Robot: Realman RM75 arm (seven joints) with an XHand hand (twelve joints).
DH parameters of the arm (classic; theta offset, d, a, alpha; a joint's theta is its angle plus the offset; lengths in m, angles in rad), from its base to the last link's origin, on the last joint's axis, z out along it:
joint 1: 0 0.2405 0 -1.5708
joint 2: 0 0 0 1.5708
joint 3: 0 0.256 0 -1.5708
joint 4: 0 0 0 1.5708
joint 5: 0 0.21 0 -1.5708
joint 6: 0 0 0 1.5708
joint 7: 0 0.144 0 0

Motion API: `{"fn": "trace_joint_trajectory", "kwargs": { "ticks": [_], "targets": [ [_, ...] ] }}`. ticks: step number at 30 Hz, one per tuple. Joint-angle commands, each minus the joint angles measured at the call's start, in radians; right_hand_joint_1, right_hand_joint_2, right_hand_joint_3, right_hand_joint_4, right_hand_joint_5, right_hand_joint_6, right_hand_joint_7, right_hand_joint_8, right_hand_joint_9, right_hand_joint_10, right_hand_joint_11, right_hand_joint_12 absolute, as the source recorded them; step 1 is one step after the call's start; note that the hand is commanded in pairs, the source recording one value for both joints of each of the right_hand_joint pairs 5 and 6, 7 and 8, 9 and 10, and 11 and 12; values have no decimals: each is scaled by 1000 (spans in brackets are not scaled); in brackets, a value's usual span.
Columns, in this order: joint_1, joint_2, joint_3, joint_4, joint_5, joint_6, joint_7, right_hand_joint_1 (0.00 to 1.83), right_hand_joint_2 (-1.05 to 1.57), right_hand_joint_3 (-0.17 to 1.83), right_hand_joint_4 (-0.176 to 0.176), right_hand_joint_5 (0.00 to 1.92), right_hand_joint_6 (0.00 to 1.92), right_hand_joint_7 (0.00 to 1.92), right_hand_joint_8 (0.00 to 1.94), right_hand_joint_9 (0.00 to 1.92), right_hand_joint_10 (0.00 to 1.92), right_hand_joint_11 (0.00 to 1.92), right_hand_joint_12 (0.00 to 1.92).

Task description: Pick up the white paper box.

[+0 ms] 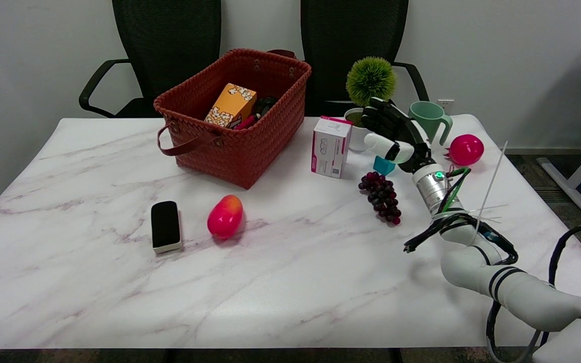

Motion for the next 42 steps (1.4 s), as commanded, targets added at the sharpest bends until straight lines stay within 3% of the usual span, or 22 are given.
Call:
{"fn": "trace_joint_trajectory", "kwargs": {
  "ticks": [1,42],
  "targets": [
    [42,-1,-15,-63,-4,-66,0,1132,-193,1009,0,347,347,487,487,509,509,386,386],
    [84,-71,-78,-57,-4,-121,0,1105,-199,964,0,280,280,493,493,525,525,397,397]
  ]
}}
